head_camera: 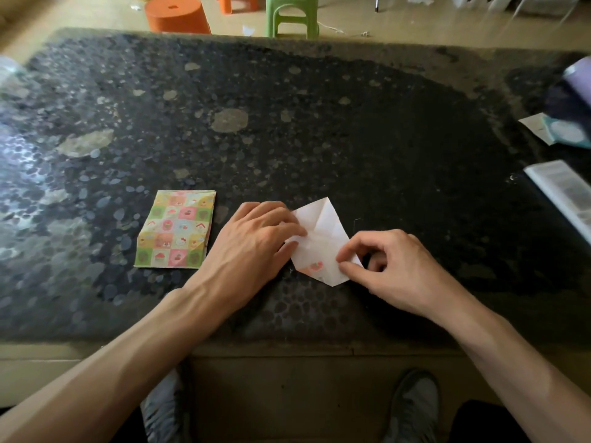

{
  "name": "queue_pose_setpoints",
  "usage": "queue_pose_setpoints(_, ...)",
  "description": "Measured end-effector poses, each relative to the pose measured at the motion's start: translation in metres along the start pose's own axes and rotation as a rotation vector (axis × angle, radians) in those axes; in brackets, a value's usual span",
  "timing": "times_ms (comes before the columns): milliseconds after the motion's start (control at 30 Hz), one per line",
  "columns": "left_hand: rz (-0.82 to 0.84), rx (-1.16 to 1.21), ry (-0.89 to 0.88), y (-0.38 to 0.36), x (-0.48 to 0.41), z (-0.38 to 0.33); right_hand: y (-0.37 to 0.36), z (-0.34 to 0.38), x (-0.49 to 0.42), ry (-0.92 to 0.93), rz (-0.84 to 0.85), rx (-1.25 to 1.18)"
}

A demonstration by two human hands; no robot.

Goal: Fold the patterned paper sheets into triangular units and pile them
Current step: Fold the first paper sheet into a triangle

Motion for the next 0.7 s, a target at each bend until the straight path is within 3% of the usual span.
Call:
queue_pose_setpoints(267, 0.06, -0.052, 0.03, -0.003, 0.001, 0.004, 0.004, 0.004, 0.005, 0.142, 0.208, 0.082)
queue_pose_setpoints(433, 0.051, -0.05, 0.011, -0.003, 0.001, 0.004, 0.001, 0.029, 0.01, 0.452, -0.086, 0.404)
queue_pose_setpoints(700, 0.074, -0.002, -0.024, -0.005, 0.001, 0.002, -0.006, 0.046, 0.021, 0.685, -0.199, 0.655)
Point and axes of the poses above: each hand's wrist, its own x-axis away from the middle knuckle, its own y-axis out of the back of the hand, z = x × y, the point moved 7 cm from there along -x, towards the middle knuckle, and after that the axes turned 3 degrees about y, right-handed, at the moved point
